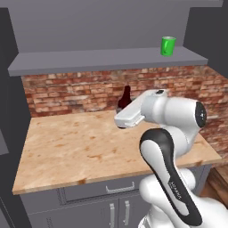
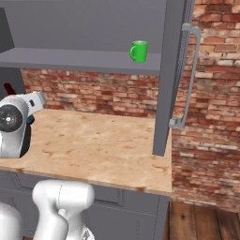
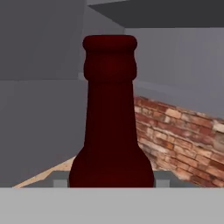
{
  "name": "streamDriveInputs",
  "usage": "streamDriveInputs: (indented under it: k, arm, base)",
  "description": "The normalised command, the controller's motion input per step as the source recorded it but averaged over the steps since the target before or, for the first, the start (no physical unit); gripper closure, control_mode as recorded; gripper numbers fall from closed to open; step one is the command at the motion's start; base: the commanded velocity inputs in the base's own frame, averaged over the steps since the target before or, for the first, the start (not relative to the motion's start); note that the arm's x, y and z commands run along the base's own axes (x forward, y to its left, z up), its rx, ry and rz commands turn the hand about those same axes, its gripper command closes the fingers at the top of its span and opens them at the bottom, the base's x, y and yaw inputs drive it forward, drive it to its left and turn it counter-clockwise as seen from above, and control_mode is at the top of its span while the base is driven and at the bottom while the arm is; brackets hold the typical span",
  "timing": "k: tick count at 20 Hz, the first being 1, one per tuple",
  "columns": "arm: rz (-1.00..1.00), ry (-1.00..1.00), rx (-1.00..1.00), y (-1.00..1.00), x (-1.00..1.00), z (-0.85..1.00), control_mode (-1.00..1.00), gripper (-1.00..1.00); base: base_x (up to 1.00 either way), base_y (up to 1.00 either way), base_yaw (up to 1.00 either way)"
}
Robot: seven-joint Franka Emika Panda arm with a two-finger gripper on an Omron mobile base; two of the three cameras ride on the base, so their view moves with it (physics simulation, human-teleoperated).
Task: Open the cabinet directly in front. Then move the beer and the mug to the dining counter with the jar on it.
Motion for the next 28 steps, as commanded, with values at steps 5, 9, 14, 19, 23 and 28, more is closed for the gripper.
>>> streamDriveInputs:
  k: [5, 9, 14, 19, 23, 28]
  arm:
    - [0.00, 0.00, 0.00, 0.00, 0.00, 0.00, 1.00, 1.00]
    - [0.00, 0.00, 0.00, 0.00, 0.00, 0.00, 1.00, 1.00]
    - [0.00, 0.00, 0.00, 0.00, 0.00, 0.00, 1.00, 1.00]
    - [0.00, 0.00, 0.00, 0.00, 0.00, 0.00, 1.00, 1.00]
    - [0.00, 0.00, 0.00, 0.00, 0.00, 0.00, 1.00, 1.00]
    - [0.00, 0.00, 0.00, 0.00, 0.00, 0.00, 1.00, 1.00]
  base:
    - [-0.27, 0.01, -0.51]
    - [-0.01, 0.02, -1.00]
    - [-0.06, 0.01, -1.00]
    - [-0.10, 0.04, -1.00]
    - [0.00, 0.00, -1.00]
    - [0.00, 0.00, -1.00]
